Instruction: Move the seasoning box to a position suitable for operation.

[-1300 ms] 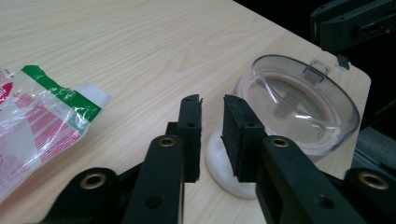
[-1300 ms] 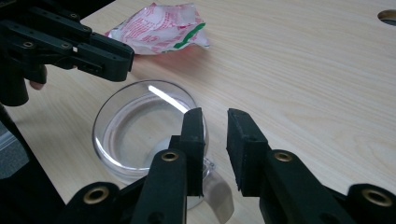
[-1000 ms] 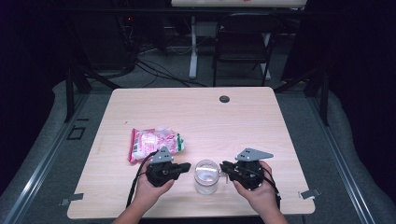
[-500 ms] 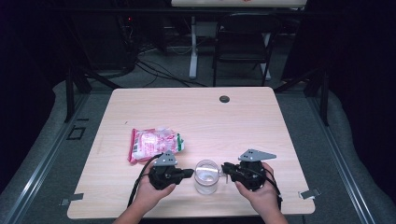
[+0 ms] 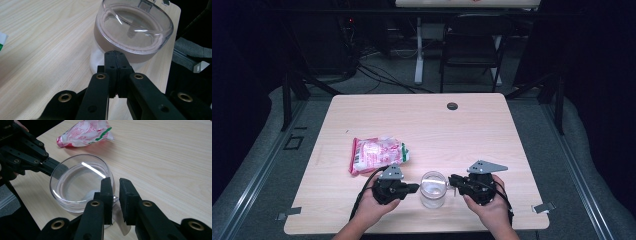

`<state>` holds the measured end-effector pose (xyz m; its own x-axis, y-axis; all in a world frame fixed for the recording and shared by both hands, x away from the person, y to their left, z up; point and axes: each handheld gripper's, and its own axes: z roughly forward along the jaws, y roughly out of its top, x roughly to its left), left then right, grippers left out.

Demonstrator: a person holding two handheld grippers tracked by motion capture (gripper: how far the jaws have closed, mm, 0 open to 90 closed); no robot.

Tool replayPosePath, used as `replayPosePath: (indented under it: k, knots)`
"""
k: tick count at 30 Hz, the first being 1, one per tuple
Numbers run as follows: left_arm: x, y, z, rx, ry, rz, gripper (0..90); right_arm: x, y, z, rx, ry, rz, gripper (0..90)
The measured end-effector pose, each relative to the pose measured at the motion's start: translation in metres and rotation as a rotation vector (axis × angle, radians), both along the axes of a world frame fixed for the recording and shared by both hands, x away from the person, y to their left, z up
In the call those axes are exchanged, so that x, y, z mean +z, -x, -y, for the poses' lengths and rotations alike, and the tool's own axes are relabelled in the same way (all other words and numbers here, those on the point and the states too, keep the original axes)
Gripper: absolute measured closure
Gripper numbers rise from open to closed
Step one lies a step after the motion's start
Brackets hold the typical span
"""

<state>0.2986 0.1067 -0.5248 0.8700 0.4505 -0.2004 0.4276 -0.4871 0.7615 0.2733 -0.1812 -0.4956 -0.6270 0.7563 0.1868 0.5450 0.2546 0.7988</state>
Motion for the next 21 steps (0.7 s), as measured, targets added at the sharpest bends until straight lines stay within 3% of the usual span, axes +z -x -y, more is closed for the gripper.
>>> replayPosePath:
  k: [13, 21]
  knots:
    - [0.0044, 0.0009, -0.0017, 0.002, 0.029, 0.008, 89.9, -0.0002, 0.0004, 0.0001, -0.002, 0.0, 0.001, 81.0]
    - [0.0061, 0.0004, -0.003, 0.012, 0.078, -0.011, 90.0, -0.0005, 0.0, 0.0012, -0.005, -0.002, -0.003, 79.5]
